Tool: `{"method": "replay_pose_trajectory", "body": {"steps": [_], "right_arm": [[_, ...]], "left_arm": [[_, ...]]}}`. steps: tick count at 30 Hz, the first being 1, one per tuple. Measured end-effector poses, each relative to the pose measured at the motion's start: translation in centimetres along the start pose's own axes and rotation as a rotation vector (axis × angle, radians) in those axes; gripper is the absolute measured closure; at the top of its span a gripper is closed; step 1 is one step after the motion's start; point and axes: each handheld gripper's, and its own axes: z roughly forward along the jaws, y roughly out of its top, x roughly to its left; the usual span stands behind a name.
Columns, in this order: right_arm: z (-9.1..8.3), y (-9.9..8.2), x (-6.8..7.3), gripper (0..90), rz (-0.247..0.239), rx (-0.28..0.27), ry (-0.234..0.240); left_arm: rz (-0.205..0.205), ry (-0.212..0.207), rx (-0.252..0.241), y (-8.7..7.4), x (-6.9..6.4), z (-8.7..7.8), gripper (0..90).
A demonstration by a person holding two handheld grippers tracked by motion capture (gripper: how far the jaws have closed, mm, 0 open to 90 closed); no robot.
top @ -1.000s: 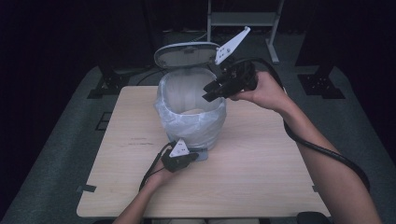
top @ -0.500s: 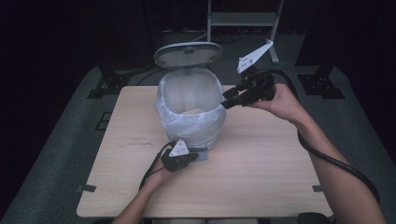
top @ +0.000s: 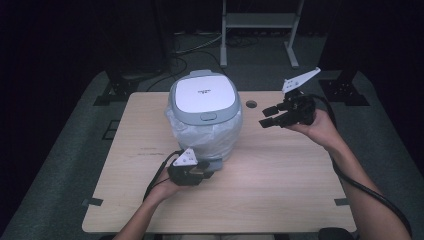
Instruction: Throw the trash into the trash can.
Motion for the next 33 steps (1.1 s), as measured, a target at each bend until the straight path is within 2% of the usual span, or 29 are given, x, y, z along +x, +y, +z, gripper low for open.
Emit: {"method": "replay_pose_trajectory", "body": {"steps": [1, 2, 3, 4, 7, 10, 14, 33], "right_arm": [[0.0, 0.0, 0.0, 45.5, 0.000, 0.000, 0.000], [-0.2, -1.0, -0.3, 44.1, 0.012, -0.009, -0.014], [-0.2, -1.0, -0.3, 44.1, 0.012, -0.009, -0.014], [-0.4, -1.9, -0.7, 44.0, 0.030, -0.013, -0.018], [-0.7, -2.7, -1.0, 43.5, 0.040, -0.017, -0.029], [-1.2, -4.2, -1.5, 43.0, 0.074, -0.033, -0.043], [-1.4, -5.5, -1.8, 41.8, 0.094, -0.043, -0.057], [-0.9, -9.3, -2.3, 41.0, 0.145, -0.043, -0.072]], "left_arm": [[-0.006, 0.000, -0.001, 0.0, 0.0, -0.2, 60.1], [-0.016, 0.004, -0.005, 0.0, 0.3, -0.6, 59.0], [-0.016, 0.004, -0.005, 0.0, 0.3, -0.6, 58.4], [-0.001, 0.015, -0.002, -0.1, 0.6, -1.0, 58.1], [-0.005, 0.022, -0.009, -0.2, 0.9, -1.4, 56.4], [-0.024, 0.033, -0.015, -0.7, 1.3, -2.2, 55.4], [-0.037, 0.047, -0.015, -1.1, 1.6, -2.9, 53.8], [-0.090, 0.096, -0.023, -3.0, 2.1, -5.6, 45.8]]}}
